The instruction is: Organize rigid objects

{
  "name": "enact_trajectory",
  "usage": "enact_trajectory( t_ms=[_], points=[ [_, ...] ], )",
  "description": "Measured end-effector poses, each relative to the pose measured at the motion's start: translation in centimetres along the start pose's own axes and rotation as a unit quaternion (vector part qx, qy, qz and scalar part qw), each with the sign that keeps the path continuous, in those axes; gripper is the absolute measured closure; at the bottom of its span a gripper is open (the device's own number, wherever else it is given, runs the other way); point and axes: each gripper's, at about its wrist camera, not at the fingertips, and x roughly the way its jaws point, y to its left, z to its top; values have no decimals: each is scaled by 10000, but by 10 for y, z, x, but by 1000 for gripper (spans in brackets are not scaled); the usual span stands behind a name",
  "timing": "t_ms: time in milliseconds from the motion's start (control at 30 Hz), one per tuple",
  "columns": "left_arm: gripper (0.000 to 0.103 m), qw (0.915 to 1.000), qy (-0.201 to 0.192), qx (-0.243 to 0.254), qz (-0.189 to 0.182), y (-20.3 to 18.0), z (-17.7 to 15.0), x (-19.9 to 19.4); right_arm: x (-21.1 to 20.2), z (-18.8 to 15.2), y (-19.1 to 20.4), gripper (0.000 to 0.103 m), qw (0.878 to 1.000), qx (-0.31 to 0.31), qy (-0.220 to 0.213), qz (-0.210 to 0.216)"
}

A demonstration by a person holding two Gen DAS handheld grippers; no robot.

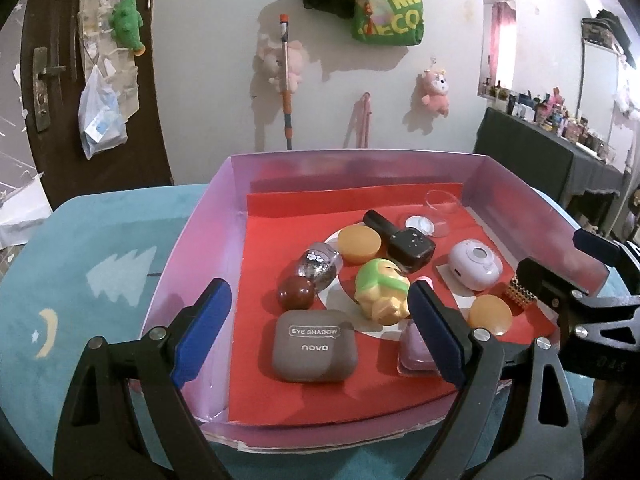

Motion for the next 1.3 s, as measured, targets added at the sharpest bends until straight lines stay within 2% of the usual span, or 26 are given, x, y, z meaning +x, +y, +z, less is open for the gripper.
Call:
enact_trajectory(
  t_ms=[1300],
  points=[
    [13,10000,-23,-11,53,-2,2,3,3,1,4,0,9999,-49,27,-139]
  ],
)
